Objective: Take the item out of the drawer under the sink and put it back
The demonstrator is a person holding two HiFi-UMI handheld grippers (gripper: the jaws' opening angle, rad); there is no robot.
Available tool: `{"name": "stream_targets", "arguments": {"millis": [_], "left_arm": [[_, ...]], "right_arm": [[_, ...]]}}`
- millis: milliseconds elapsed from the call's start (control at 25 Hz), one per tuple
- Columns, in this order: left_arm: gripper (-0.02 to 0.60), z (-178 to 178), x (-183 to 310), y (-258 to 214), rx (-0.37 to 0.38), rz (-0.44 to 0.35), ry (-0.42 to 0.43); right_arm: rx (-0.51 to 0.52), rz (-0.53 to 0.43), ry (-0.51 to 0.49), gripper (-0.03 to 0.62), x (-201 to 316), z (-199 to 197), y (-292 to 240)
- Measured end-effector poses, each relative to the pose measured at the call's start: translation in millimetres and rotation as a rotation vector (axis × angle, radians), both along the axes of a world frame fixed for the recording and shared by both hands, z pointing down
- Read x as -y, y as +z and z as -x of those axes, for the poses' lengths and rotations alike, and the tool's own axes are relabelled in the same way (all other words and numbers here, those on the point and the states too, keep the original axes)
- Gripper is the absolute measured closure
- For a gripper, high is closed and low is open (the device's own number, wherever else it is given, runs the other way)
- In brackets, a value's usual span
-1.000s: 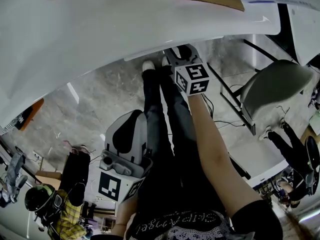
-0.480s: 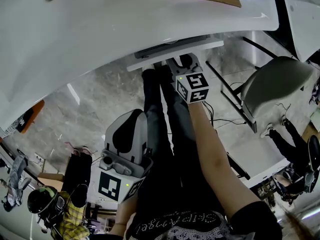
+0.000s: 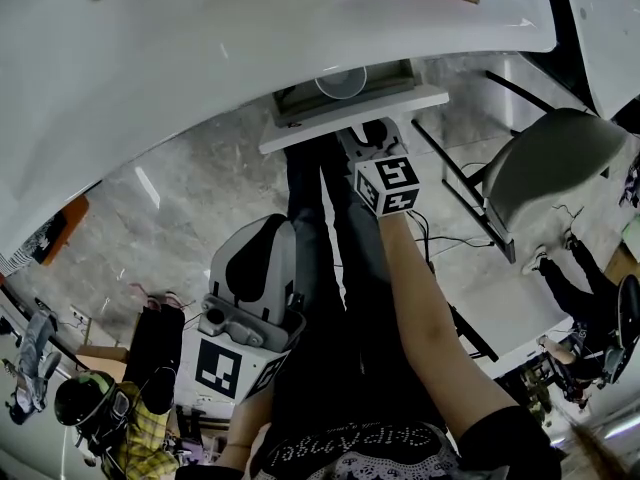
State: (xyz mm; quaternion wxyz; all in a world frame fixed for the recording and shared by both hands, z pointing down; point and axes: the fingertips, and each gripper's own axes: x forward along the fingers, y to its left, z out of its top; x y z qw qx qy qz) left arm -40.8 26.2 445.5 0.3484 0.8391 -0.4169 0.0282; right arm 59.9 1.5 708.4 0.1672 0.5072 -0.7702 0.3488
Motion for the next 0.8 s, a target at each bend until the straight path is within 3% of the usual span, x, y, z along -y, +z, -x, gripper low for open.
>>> {"name": "stream_targets", "arguments": {"millis": [800], "left_arm": [[0.577,2.1,-10.6,-4.4,0.003,-0.019,0.016]], "right_arm": [[-0.008,-0.003,-0.011,0.451,-4.8,-0.5,-1.1]]}}
